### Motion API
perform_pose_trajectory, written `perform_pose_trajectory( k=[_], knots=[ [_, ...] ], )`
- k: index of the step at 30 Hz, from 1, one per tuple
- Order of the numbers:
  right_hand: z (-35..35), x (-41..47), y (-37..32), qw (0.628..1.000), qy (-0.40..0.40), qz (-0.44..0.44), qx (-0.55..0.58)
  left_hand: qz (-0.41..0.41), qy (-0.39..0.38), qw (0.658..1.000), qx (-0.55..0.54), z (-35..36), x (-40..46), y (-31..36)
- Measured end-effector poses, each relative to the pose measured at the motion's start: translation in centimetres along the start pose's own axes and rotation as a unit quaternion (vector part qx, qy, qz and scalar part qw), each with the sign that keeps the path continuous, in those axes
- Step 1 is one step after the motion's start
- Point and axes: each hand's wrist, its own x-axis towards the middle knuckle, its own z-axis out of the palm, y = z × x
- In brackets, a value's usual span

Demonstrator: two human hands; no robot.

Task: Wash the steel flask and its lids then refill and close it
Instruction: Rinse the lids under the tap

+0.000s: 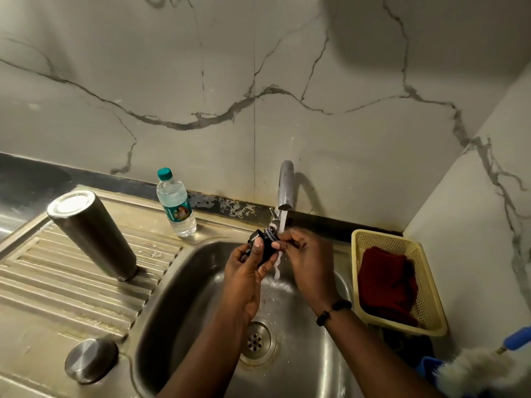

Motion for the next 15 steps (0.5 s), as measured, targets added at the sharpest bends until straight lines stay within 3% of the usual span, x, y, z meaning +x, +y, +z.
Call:
perform_pose_trajectory(
  k=[3,7,12,15],
  knots=[
    [-0.4,1.1,-0.1,0.998,-0.045,0.033,0.033,0.004,-0.027,0.999,0.034,-0.1,0.1,0.5],
    [-1.0,1.6,0.3,0.989,-0.15,-0.015,-0.011,0.041,-0.048,0.993,0.096,-0.2,0.2,0.6],
    [-0.2,0.7,0.7,0.98,-0.157,-0.073,-0.094,0.098,-0.083,0.982,0.139,-0.5,0.1,0.5],
    [0.1,0.3,1.4,0.986,-0.127,-0.03,-0.099,0.145,-0.127,0.955,0.224,-1.1,0.4,1.0]
  ],
)
